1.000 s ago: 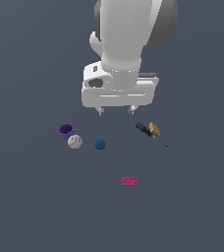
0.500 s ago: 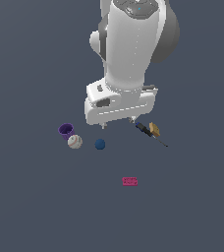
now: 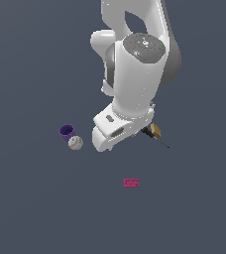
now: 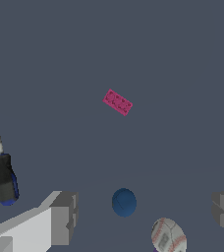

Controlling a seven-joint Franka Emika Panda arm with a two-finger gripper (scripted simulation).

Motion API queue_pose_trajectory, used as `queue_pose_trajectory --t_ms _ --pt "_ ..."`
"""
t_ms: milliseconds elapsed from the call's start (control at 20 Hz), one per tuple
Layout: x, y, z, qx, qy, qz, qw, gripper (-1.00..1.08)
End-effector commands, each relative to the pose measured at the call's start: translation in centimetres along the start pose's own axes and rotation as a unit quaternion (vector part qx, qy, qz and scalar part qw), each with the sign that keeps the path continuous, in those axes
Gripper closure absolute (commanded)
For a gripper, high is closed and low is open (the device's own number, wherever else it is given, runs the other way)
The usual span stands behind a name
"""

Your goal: Pick up a designated object from a clutter of objects.

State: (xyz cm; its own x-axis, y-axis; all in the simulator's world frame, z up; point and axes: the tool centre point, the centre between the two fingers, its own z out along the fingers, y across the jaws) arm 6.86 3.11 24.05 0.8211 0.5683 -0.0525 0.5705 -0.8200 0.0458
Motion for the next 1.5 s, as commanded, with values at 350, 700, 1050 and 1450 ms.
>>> queue_pose_trajectory --t_ms 350,700,1050,1450 --pt "3.2 0.4 4.6 0.000 0.002 -0.144 0.9895 -0.92" --pt "5.4 0.4 8.1 0.002 0.007 -0.247 0.9690 -0.92" --pt "7.3 0.2 11.8 0.004 0.016 -0.345 0.9384 -0.92" --pt "9.0 -0.2 15.3 0.007 0.027 -0.431 0.9018 -0.92"
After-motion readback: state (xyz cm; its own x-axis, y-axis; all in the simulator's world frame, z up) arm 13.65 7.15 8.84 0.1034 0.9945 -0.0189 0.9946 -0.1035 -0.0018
